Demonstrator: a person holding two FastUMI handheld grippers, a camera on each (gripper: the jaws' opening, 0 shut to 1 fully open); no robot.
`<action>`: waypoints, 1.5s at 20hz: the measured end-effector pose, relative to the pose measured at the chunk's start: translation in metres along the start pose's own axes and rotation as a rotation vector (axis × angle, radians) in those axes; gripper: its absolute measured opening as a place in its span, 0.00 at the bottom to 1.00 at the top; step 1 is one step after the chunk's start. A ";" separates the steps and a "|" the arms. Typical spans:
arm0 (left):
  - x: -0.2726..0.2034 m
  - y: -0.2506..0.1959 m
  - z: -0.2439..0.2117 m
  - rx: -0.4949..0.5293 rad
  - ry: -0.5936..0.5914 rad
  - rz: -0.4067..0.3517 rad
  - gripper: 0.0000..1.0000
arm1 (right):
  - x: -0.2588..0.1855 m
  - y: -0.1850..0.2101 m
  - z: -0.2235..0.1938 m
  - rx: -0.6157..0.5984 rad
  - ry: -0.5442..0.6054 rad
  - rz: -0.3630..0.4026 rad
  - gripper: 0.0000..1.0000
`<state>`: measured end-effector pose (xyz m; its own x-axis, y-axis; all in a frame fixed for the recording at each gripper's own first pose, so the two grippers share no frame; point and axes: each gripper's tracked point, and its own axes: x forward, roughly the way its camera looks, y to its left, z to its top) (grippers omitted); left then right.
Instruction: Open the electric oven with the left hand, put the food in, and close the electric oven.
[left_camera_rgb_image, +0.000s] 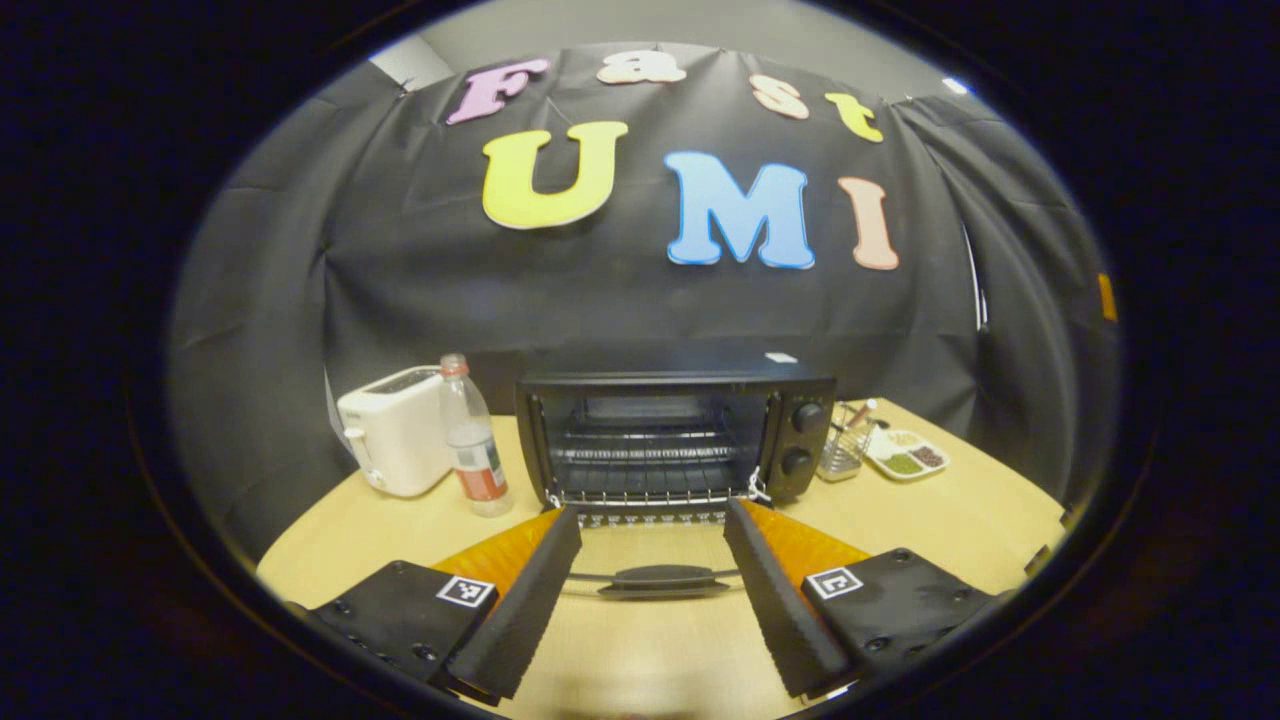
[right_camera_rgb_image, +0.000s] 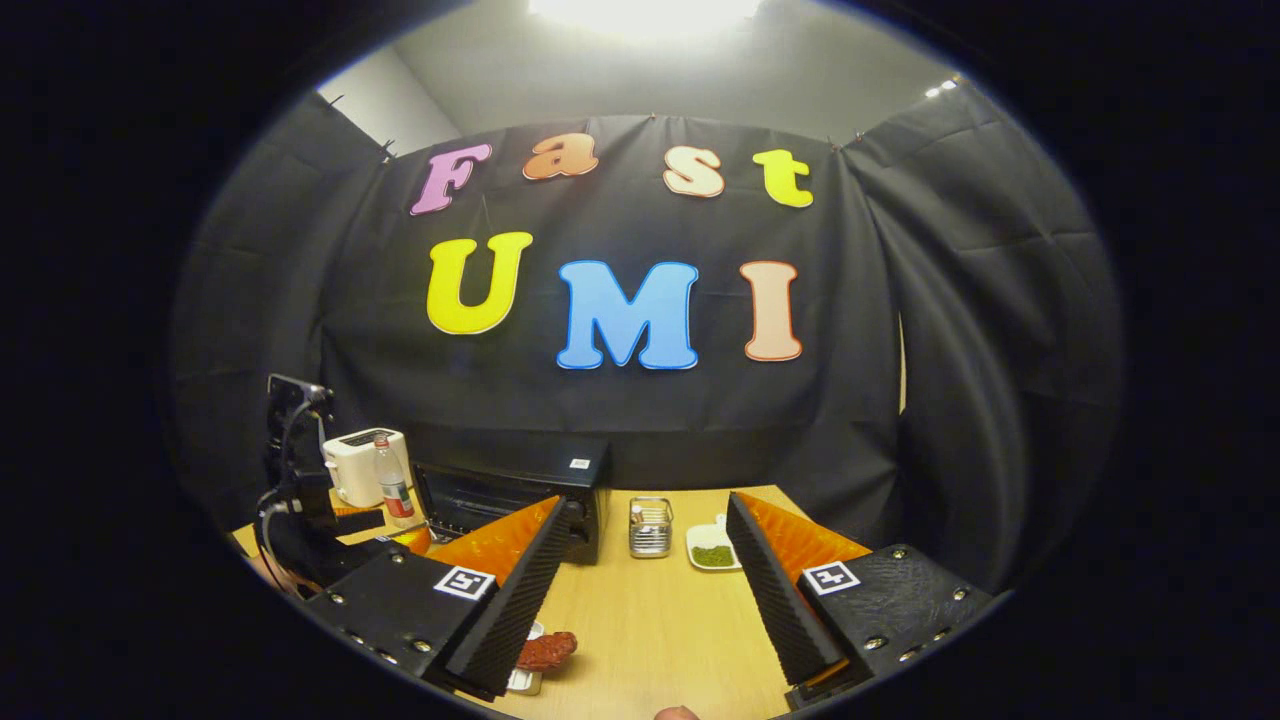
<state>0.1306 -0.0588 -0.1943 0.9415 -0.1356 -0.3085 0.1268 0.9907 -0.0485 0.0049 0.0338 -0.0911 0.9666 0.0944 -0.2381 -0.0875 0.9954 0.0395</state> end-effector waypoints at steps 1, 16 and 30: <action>-0.009 0.003 0.013 -0.003 -0.024 0.006 1.00 | 0.005 0.003 -0.006 0.021 0.017 0.013 0.96; -0.126 0.052 0.099 -0.018 -0.193 0.119 1.00 | 0.049 0.044 -0.145 0.416 0.520 0.192 0.98; -0.159 0.085 0.090 -0.036 -0.174 0.210 1.00 | 0.040 0.083 -0.233 0.711 0.796 0.247 0.98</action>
<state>0.0193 0.0471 -0.0641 0.9858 0.0788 -0.1480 -0.0849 0.9957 -0.0358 -0.0202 0.1238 -0.3236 0.4864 0.5287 -0.6956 0.1487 0.7344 0.6622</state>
